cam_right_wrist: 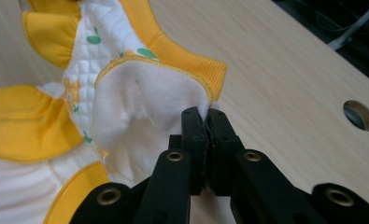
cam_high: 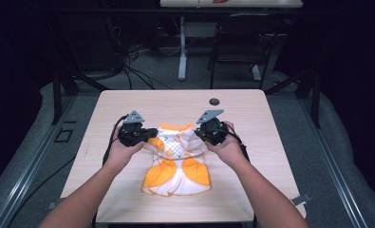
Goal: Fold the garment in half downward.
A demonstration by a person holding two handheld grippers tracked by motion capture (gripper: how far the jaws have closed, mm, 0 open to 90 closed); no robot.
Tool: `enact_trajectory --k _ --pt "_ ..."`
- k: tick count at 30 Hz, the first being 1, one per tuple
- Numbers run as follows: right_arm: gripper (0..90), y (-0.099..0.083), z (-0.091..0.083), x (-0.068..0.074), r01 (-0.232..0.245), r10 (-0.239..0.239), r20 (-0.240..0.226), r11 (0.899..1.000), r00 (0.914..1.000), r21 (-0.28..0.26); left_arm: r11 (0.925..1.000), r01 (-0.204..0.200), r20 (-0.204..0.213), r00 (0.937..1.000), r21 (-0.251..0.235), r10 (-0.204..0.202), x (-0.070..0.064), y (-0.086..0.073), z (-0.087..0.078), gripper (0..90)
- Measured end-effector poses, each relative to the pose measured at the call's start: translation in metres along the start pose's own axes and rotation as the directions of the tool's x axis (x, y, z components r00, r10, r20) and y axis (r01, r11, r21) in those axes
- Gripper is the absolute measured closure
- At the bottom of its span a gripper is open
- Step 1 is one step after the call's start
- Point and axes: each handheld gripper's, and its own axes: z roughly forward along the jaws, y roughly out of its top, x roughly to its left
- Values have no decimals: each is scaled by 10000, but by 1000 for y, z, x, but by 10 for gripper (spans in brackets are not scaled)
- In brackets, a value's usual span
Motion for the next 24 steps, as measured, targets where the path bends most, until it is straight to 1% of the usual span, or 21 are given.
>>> enact_trajectory --k 1,2,3,4,5,6,7,9,10,12,14,15,16,19,21,24 --pt "868 0 0 0 0 0 0 10000 10000 0 10000 -33 20 10000 54 33 -1 -2 0 846" --pt "868 -5 1 4 14 -13 -89 10000 10000 91 9999 -35 103 9999 101 34 -4 -7 0 846" --pt "868 -5 1 4 14 -13 -89 10000 10000 91 9999 -35 103 9999 101 34 -4 -7 0 846" --pt "867 -10 1 8 -148 150 -229 9998 9996 93 9999 -4 176 9998 125 2 -5 -10 0 846" --pt "867 -13 1 10 -83 88 -277 9998 9996 178 9998 -32 272 9996 205 27 -7 -16 2 846" --pt "867 -13 1 10 -83 88 -277 9998 9996 178 9998 -32 272 9996 205 27 -7 -16 2 846" --pt "866 -19 1 14 -125 129 -365 9999 9993 110 9998 -36 290 9996 218 29 -9 -19 2 846" --pt "866 -23 1 15 -149 158 -455 9997 9988 199 9996 -74 425 9991 259 63 -11 -24 3 845" --pt "865 -29 1 19 -162 169 -507 9998 9986 145 9997 -10 513 9987 232 -2 -12 -27 3 845" --pt "865 -36 1 21 -268 276 -611 9996 9978 129 9997 136 709 9974 214 -151 -16 -35 3 844" --pt "863 -42 2 23 -417 422 -735 9991 9964 80 9996 141 763 9970 237 -159 -18 -38 3 843" --pt "863 -42 2 23 -417 422 -735 9991 9964 80 9996 102 830 9965 261 -124 -19 -40 4 843" --pt "861 -48 3 26 -469 473 -817 9989 9955 66 9996 58 863 9962 294 -83 -21 -43 4 841" --pt "858 -53 4 29 -470 475 -888 9989 9949 87 9993 -72 1026 9947 360 35 -26 -51 4 838" --pt "849 -59 5 33 -542 550 -1028 9985 9932 101 9992 -36 1087 9941 397 -8 -29 -56 3 835" --pt "828 -67 5 40 -618 630 -1233 9980 9904 132 9987 -83 1158 9933 508 24 -33 -64 4 823"
